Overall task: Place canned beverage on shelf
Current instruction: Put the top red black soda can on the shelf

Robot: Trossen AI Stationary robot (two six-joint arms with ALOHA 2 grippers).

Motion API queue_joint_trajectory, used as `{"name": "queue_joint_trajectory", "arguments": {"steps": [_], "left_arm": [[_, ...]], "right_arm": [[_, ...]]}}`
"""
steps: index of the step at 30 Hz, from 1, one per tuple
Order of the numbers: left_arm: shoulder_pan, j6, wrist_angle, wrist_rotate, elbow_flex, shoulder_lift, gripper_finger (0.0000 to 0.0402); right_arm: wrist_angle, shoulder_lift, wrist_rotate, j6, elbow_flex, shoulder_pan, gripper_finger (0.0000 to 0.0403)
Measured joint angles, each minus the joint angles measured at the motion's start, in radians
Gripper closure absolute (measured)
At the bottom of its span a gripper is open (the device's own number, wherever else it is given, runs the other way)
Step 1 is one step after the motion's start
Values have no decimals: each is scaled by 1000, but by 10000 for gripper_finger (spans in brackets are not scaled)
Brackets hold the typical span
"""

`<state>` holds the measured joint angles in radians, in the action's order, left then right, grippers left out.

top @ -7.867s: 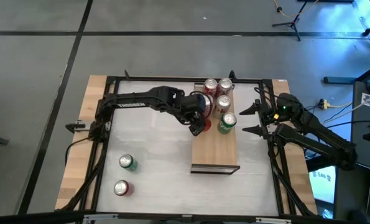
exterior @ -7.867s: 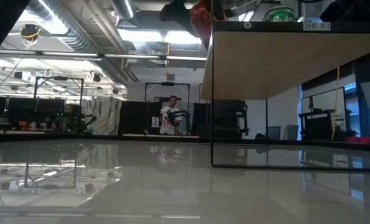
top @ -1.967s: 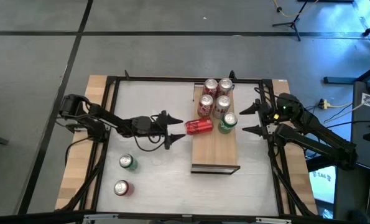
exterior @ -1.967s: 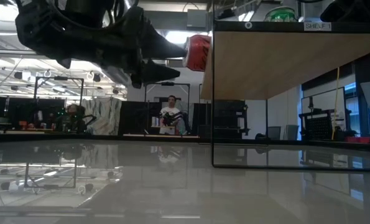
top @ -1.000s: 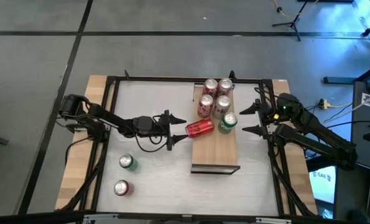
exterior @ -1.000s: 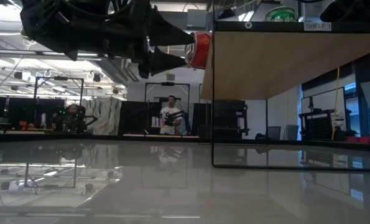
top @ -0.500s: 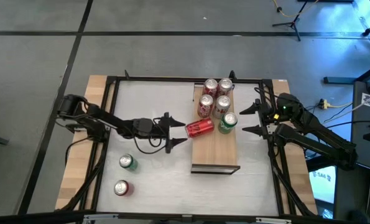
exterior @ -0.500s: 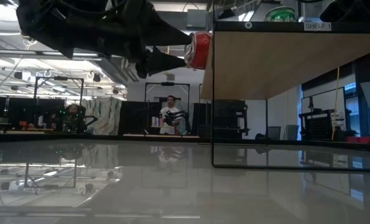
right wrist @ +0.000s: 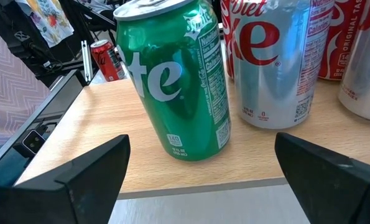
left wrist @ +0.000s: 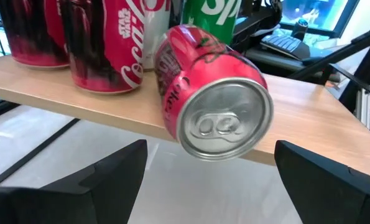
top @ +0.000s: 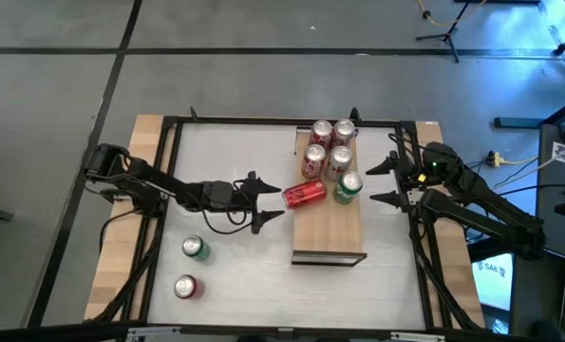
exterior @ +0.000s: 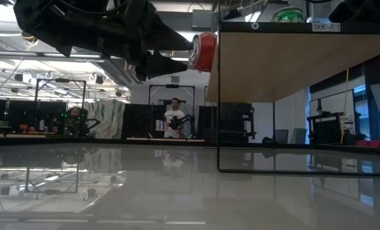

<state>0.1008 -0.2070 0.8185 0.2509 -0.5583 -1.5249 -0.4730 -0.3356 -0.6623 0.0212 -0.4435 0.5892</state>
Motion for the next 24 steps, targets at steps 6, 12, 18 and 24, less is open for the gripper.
{"name": "queue_joint_trajectory", "arguments": {"steps": [6,12,18,24], "left_arm": [[21,0,3,-1,0,0,58],[34,0,4,-2,0,0,58],[34,4,4,74,0,-1,58],[34,4,4,91,0,-1,58]], "right_arm": [[0,0,0,0,0,0,6],[0,0,0,0,0,0,6],[0,0,0,0,0,0,6],[0,0,0,0,0,0,6]]}}
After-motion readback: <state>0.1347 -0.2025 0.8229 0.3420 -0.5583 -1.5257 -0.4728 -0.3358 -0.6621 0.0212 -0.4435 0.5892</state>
